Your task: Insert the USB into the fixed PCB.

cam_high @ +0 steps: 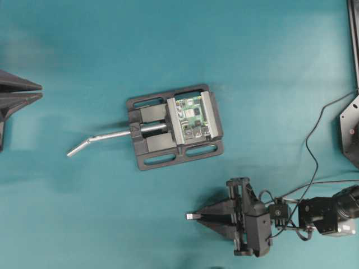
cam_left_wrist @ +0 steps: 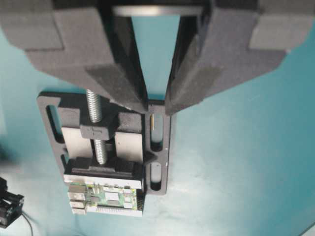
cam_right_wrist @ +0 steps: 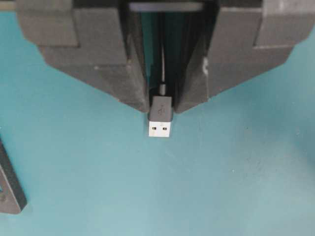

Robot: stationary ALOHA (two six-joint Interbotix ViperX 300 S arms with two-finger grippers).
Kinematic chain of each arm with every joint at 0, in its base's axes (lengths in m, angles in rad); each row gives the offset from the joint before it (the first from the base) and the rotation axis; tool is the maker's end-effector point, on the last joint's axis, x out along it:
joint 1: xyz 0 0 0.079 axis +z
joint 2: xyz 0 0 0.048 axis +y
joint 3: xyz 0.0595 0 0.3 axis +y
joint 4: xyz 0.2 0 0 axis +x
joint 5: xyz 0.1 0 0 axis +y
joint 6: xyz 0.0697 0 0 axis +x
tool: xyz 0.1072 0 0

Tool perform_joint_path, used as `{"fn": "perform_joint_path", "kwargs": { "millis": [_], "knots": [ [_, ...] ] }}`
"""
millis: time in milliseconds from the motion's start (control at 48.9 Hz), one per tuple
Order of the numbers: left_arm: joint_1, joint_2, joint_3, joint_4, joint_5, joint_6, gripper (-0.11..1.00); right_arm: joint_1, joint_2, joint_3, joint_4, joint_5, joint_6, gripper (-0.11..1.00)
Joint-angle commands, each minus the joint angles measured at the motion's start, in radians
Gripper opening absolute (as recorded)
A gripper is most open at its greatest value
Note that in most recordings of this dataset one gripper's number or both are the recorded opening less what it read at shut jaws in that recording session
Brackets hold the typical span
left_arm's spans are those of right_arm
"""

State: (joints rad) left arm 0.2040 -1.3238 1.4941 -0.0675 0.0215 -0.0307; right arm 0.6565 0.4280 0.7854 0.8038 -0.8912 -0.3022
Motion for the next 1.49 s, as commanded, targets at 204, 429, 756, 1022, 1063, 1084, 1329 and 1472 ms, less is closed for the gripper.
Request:
{"fn": "perform_joint_path", "kwargs": {
  "millis": [204, 429, 756, 1022, 1063, 1084, 1329, 1472],
  "knots": [
    [0.018, 0.014, 0.002, 0.005, 0.014, -0.003, 0.28, -0.002, -0.011, -0.006, 0.003, 0.002, -0.002, 0.22],
    [0.017, 0.005, 0.002, 0.005, 0.044, -0.005, 0.28, 0.000, -0.014, -0.012, 0.003, -0.003, -0.002, 0.22],
    [0.018, -0.028, -0.015, 0.005, 0.081, -0.003, 0.28, 0.000, -0.026, -0.028, 0.032, -0.052, -0.002, 0.22],
    [0.017, -0.037, -0.032, 0.005, 0.112, -0.003, 0.28, 0.025, -0.029, -0.038, 0.247, -0.155, -0.005, 0.21],
    [0.018, -0.037, -0.032, 0.005, 0.112, -0.003, 0.28, 0.029, -0.029, -0.048, 0.290, -0.173, -0.011, 0.21],
    [0.017, -0.037, -0.031, 0.005, 0.112, -0.003, 0.28, 0.032, -0.029, -0.052, 0.308, -0.179, -0.012, 0.21],
    [0.018, -0.037, -0.032, 0.005, 0.112, -0.003, 0.28, 0.060, -0.012, -0.141, 0.489, -0.249, -0.086, 0.21],
    [0.018, -0.037, -0.032, 0.005, 0.110, -0.003, 0.28, 0.071, 0.018, -0.195, 0.611, -0.321, -0.152, 0.21]
  ]
}}
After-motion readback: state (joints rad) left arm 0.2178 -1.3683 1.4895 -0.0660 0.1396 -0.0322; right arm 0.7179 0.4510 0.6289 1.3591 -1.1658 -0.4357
